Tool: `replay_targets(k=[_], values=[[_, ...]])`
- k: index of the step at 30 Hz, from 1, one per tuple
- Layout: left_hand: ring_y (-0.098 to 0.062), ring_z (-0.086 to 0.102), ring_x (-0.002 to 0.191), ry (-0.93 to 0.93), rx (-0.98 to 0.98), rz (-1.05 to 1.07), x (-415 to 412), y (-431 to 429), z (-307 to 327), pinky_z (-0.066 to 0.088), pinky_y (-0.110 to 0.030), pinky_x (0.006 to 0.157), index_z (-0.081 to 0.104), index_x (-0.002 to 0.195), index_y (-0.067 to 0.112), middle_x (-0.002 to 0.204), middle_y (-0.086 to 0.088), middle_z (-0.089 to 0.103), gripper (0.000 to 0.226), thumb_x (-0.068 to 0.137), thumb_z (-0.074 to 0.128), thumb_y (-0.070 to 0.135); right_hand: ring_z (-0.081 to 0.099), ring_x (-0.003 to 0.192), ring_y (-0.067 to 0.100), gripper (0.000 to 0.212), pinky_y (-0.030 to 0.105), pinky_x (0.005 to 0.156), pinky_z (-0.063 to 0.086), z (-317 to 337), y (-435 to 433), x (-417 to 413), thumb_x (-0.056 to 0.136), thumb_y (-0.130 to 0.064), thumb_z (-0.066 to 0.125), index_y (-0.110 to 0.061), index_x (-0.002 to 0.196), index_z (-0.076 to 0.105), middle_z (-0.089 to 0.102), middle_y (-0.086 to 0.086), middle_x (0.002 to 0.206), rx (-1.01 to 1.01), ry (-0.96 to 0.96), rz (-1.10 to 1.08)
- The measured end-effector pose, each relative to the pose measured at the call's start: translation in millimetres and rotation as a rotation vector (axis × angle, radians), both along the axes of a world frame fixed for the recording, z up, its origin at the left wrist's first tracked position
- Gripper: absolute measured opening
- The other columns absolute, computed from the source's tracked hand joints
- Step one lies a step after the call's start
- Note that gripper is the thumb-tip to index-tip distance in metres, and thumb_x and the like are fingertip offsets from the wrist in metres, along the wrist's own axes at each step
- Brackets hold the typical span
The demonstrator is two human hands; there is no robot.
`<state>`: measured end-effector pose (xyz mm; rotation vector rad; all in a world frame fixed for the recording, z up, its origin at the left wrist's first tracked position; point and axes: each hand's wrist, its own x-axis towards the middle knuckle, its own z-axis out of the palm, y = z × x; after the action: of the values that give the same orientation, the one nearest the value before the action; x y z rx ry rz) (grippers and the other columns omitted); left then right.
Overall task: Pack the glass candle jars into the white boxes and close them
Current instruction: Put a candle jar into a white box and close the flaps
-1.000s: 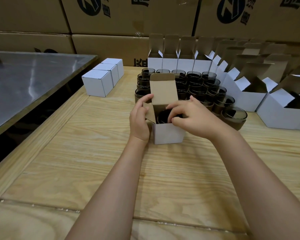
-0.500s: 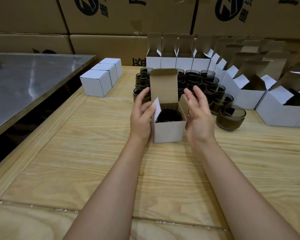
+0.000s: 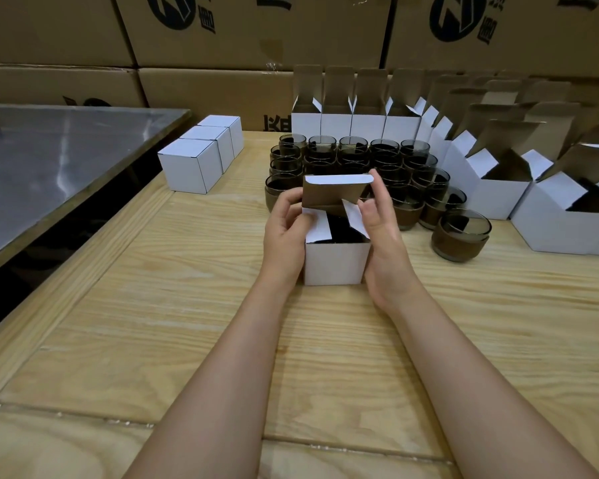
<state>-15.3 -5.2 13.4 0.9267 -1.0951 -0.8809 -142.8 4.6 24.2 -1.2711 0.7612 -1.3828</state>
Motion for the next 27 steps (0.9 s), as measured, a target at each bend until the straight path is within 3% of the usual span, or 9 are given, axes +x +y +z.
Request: replay_targets(k=[3,6,9,11,15,18,24,27], values=[[-0.019,0.060,0.089,0.000,-0.006,-0.004,-0.6,0.8,1.2,0.047,-0.031,0.078,0.060,0.095,0.025,0.096,-0.008,0.066,0.029,0.091,0.050,-0.002,0.054,0.122,0.024,0.081,0.051,0.103,0.043,4.7,4.3,3.3,0.060,-0.079,0.064,-0.034,0.126,0.053,0.057,0.004,0.130,0.009,0.006,-0.016],[-0.021,0.056,0.086,0.008,-0.014,-0.034,-1.4,0.7,1.4,0.044,-0.036,0.072,0.057,0.085,0.019,0.093,-0.007,0.062,0.026,0.093,0.047,-0.003,0.058,0.096,0.011,0.045,0.037,0.084,0.048,0.8,1.6,2.5,0.070,-0.063,0.070,-0.026,0.095,0.062,0.064,-0.013,0.098,-0.022,0.043,-0.074],[-0.021,0.055,0.085,0.009,0.019,-0.025,-3.5,1.2,0.6,0.042,-0.036,0.070,0.056,0.085,0.018,0.094,-0.004,0.061,0.025,0.095,0.041,0.001,0.057,0.086,-0.005,0.011,0.019,0.074,0.048,-3.8,-0.4,1.4,0.082,-0.031,0.065,-0.022,0.088,0.061,0.064,-0.018,0.093,-0.046,0.050,-0.074],[-0.017,0.054,0.083,0.007,0.037,0.004,-4.6,1.7,0.2,0.043,-0.033,0.069,0.056,0.085,0.018,0.093,-0.001,0.061,0.025,0.098,0.037,0.006,0.057,0.093,-0.007,0.012,0.016,0.077,0.047,-3.2,1.7,0.1,0.081,-0.028,0.067,-0.020,0.088,0.061,0.060,-0.012,0.103,-0.055,0.036,-0.064],[0.002,0.054,0.075,-0.025,0.033,0.067,-6.4,2.4,0.8,0.043,-0.014,0.063,0.056,0.087,0.016,0.095,0.004,0.061,0.025,0.098,0.034,0.021,0.049,0.123,0.019,0.015,0.037,0.099,0.042,-1.9,5.1,-0.5,0.077,-0.027,0.062,-0.019,0.089,0.061,0.058,-0.008,0.112,-0.047,0.056,-0.079],[0.009,0.052,0.073,-0.053,0.012,0.075,-7.6,2.5,1.3,0.041,-0.009,0.063,0.056,0.091,0.011,0.094,0.007,0.060,0.029,0.086,0.035,0.032,0.045,0.130,0.024,0.009,0.037,0.099,0.040,-3.6,4.4,-2.0,0.086,-0.011,0.061,-0.020,0.089,0.060,0.057,-0.009,0.115,-0.067,0.082,-0.068],[0.005,0.053,0.080,-0.050,0.027,0.046,-6.2,2.7,-0.8,0.041,-0.013,0.072,0.056,0.085,0.018,0.090,0.013,0.061,0.021,0.082,0.043,0.034,0.038,0.135,0.017,0.016,0.041,0.107,0.036,-9.3,1.3,-7.2,0.087,0.002,0.059,-0.014,0.086,0.058,0.055,-0.005,0.118,-0.073,0.111,-0.010],[-0.014,0.053,0.088,-0.023,0.009,-0.051,-5.6,4.7,-1.3,0.042,-0.031,0.079,0.052,0.086,0.014,0.093,-0.001,0.058,0.014,0.075,0.053,0.023,0.041,0.132,0.022,0.011,0.038,0.105,0.036,-9.8,0.2,-9.1,0.078,-0.005,0.064,-0.011,0.077,0.055,0.050,0.004,0.129,-0.041,0.089,0.006]])
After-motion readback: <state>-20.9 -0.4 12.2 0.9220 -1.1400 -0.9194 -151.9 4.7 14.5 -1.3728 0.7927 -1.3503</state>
